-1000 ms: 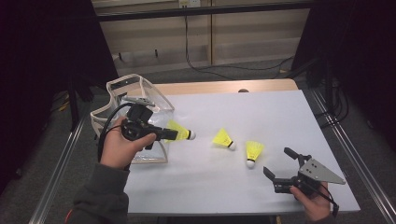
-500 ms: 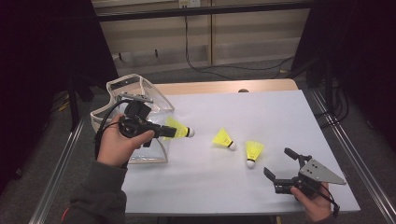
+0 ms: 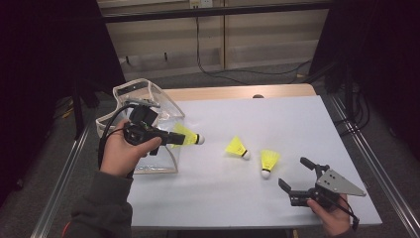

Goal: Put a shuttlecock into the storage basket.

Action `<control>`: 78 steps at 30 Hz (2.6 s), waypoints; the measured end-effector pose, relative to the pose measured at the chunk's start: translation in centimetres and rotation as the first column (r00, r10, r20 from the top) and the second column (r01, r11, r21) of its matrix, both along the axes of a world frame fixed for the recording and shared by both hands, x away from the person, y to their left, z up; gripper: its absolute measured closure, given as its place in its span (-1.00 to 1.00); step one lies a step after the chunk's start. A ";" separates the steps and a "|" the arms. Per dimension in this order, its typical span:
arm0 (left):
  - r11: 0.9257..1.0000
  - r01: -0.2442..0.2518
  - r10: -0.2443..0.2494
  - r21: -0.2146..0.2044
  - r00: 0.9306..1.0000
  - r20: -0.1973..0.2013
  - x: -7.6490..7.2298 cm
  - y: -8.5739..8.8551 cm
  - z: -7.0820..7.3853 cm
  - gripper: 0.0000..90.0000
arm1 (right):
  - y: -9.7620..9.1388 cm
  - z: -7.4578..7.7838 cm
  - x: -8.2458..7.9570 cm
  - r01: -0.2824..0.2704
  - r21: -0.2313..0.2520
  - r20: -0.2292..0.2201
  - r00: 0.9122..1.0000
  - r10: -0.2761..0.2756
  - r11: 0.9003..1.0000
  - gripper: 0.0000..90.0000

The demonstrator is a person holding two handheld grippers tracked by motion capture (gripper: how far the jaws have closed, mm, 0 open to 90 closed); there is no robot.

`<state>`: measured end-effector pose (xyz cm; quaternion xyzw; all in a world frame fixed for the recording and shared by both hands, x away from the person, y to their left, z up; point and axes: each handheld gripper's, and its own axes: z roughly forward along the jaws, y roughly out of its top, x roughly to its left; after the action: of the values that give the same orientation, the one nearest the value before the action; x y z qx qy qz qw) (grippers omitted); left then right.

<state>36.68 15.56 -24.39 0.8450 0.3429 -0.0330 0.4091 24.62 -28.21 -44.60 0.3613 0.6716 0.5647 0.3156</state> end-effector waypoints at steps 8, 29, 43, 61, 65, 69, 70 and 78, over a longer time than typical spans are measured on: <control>1.000 -0.008 0.008 0.010 1.000 0.000 0.1 0.2 0.4 1.00 | 0.0 0.0 -0.2 0.003 0.000 -0.002 1.000 -0.003 1.000 -0.98; 1.000 -0.020 0.020 0.024 1.000 -0.004 1.6 -0.2 1.7 1.00 | -0.4 0.0 -0.4 0.013 0.002 0.000 1.000 -0.013 1.000 -0.97; 0.999 -0.049 0.049 0.012 0.999 -0.010 2.7 0.2 2.5 1.00 | -0.5 0.0 -0.5 0.012 -0.003 0.002 1.000 -0.012 1.000 -0.97; 0.998 -0.065 0.065 0.023 0.998 -0.010 3.4 -0.3 3.9 1.00 | -0.7 0.1 -0.7 0.020 -0.002 0.007 1.000 -0.020 1.000 -0.97; 0.997 -0.073 0.074 0.021 0.997 -0.009 3.5 -0.3 4.2 1.00 | -0.8 0.1 -0.7 0.019 -0.001 0.008 1.000 -0.019 1.000 -0.97; 0.997 -0.075 0.076 0.025 0.997 -0.007 3.7 -0.2 4.4 1.00 | -0.8 0.1 -0.7 0.019 -0.001 0.009 1.000 -0.019 1.000 -0.97; 0.997 -0.077 0.078 0.024 0.997 -0.008 3.7 -0.2 4.4 1.00 | -0.8 0.1 -0.7 0.019 -0.001 0.008 1.000 -0.019 1.000 -0.97; 0.994 -0.109 0.109 0.012 0.994 -0.011 4.2 0.5 4.6 1.00 | -0.8 0.1 -0.7 0.018 -0.001 0.009 1.000 -0.018 1.000 -0.97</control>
<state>40.85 16.02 -19.79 0.8272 0.3909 -0.0135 0.4034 23.96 -29.01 -44.49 0.3648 0.6673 0.5628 0.3239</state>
